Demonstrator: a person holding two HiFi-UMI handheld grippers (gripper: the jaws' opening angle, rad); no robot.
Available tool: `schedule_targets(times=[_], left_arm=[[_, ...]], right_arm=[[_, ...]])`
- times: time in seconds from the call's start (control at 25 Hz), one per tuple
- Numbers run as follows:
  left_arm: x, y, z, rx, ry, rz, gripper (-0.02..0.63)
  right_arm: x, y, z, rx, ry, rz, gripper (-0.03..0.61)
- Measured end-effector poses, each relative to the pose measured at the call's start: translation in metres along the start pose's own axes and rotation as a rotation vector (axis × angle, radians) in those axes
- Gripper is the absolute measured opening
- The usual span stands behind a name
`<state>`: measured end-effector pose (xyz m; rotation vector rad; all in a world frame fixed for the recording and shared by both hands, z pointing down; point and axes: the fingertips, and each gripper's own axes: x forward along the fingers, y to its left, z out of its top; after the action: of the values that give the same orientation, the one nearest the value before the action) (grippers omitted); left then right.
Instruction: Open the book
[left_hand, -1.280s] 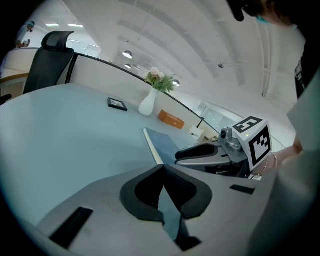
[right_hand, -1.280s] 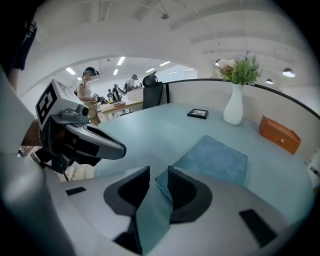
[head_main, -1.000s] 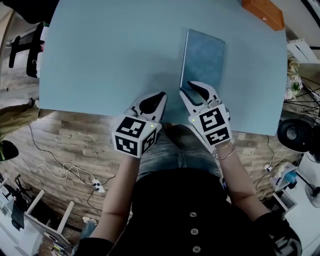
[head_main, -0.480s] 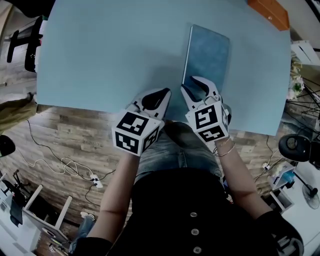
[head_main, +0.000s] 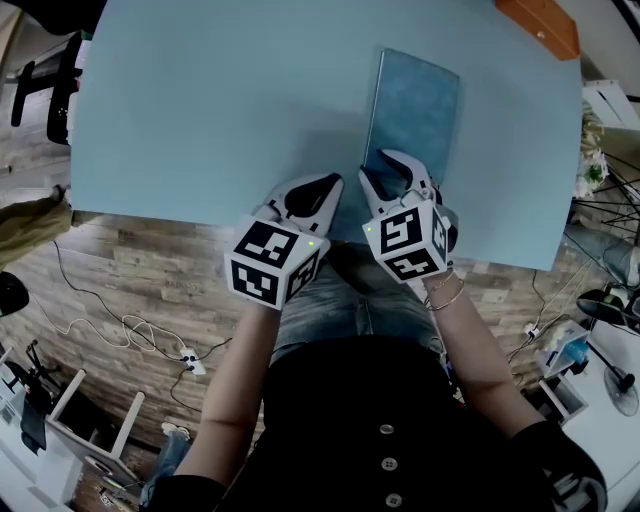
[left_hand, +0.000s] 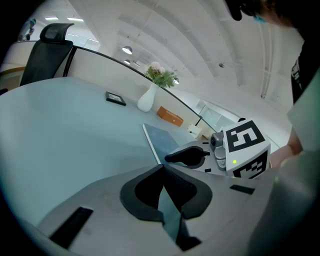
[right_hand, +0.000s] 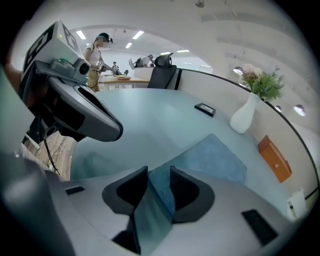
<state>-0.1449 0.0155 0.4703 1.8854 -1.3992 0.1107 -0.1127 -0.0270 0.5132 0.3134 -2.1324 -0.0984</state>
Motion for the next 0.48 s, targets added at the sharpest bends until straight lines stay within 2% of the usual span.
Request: schedule_targets(times=[0.12,0.48], left_arm=[[-0.0008,0.0043,0.0039,-0.002,-0.02,0.011,0.012],[0.0016,0.0072,0.0082,-0.005,-0.03,0.017,0.011]], right_arm=[[0.0016,-0.0009,0.0005,0.04,-0.013,0.01,0.14],[0.0001,-0.0017,-0.0001,0.053,-0.024,0.048,0.134]])
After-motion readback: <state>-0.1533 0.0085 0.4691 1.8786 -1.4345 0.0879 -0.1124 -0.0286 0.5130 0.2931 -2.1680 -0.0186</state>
